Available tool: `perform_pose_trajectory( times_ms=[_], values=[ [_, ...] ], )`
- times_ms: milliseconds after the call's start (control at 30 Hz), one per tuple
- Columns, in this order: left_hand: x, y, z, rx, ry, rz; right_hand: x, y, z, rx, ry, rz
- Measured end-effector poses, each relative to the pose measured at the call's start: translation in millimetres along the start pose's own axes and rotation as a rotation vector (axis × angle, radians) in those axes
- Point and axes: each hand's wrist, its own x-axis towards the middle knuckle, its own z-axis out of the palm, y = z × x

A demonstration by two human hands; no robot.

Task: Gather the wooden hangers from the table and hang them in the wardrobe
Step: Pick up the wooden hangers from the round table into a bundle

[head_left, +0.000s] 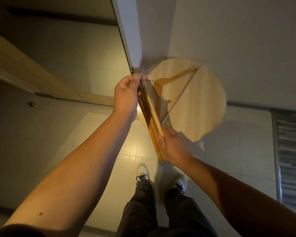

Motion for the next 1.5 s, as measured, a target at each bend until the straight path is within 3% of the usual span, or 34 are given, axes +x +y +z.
perform_pose_trajectory(
  times_ms=[200,467,667,833,933,1200,1500],
  values=[
    [2,-1,-8,-0.022,0.033,-0.01,-2,-8,6,0.133,0.06,0.042],
    [8,2,-6,-0.022,0.088,-0.034,-2,-14,-7,-0.003,-0.032,0.015],
    [4,2,-3,-0.015,0.098,-0.067,-7,-17,-1,-0.196,-0.004,-0.049],
    [-5,2,-1,-0.001,0.099,-0.079,-12,-19,5,-0.329,-0.181,-0.112],
    [-9,3,-1,0.029,0.087,-0.067,-9,-24,9,-0.134,-0.171,0.033],
    [-10,4,-1,0.024,0.082,-0.064,-5,-26,19,0.263,-0.054,0.115],
    [-18,18,-1,-0.039,0.204,-0.145,-5,-8,8,0.158,-0.074,0.047]
  ],
)
